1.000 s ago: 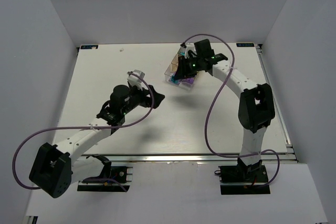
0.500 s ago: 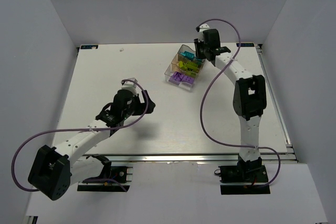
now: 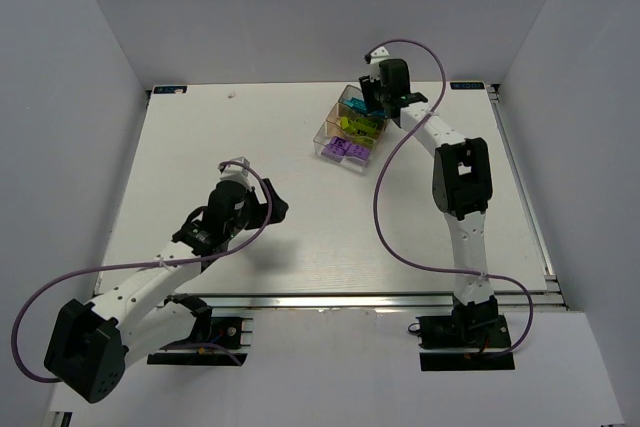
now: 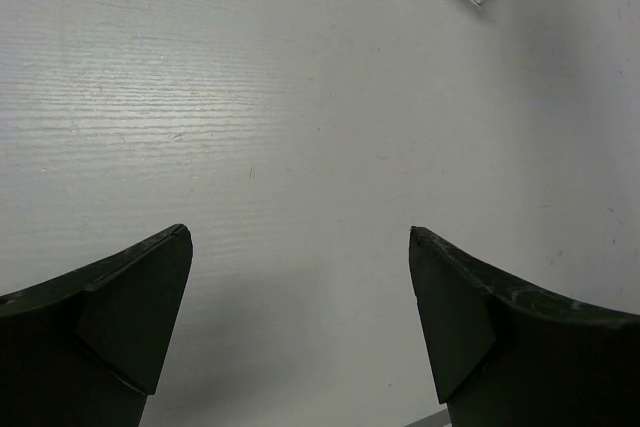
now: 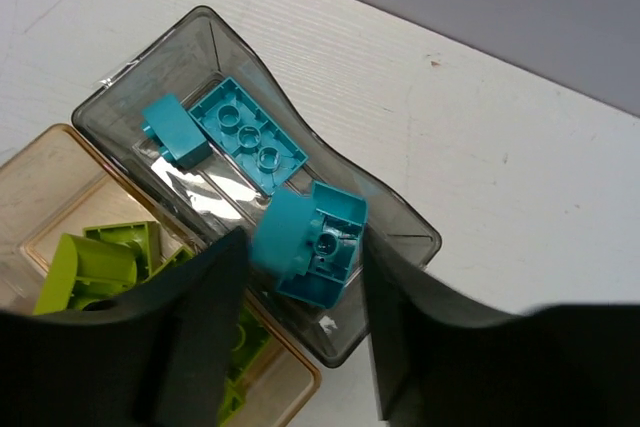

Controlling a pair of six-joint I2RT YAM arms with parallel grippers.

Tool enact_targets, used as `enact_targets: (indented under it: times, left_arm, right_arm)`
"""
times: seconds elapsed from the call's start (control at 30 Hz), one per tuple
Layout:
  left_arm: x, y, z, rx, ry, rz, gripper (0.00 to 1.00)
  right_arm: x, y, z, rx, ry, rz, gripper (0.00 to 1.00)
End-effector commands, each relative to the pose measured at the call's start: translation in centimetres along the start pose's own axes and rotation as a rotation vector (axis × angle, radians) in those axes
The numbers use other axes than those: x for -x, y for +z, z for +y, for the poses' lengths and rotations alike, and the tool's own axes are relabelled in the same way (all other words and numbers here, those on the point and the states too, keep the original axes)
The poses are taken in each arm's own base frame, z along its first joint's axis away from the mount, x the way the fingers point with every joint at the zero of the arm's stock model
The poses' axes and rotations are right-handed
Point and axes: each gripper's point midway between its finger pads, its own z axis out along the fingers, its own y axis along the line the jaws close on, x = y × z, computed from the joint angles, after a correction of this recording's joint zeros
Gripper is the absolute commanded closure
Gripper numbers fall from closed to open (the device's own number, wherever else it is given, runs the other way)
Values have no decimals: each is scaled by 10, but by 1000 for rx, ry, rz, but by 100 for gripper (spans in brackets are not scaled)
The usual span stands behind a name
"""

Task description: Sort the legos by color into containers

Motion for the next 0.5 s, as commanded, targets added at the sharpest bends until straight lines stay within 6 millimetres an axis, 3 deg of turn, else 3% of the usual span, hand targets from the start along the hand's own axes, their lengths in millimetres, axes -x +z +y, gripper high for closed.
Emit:
enact_targets:
  times: [0.0,0.2,0.23,0.3,0.33,0.37,0.4,0.43,0.47]
  left_arm:
    - [2,-3,3,17,-7,-8,2]
    - [9,-1,0,23,7,-10,2]
    - [11,-2,-1,24,7,-14,2]
    - [13,-2,-1,31,4,-22,2]
    - [15,-3,-1,31,-4,-27,2]
    - [15,-4,0,41,-8,-29,2]
    - [16,-4,1,47,-20,-32,2]
    - [18,-5,1,56,-26,-35,2]
    - [21,-6,3,69,-31,-46,2]
  right_arm:
    - [34,1,-3,-3,-19,-102,38]
    - [41,-7,4,52,-46,-108,25]
    - [55,-19,9,96,-62,-134,23]
    - [58,-37,24,215,-156,-121,13]
    - [73,-62,41,342,-223,-168,11]
    - [69,-77,49,417,-237,-161,11]
    - [90,-113,64,538,-258,-237,11]
    - [91,-129,70,582,-263,-255,11]
    - [66,-135,80,631,-235,-209,11]
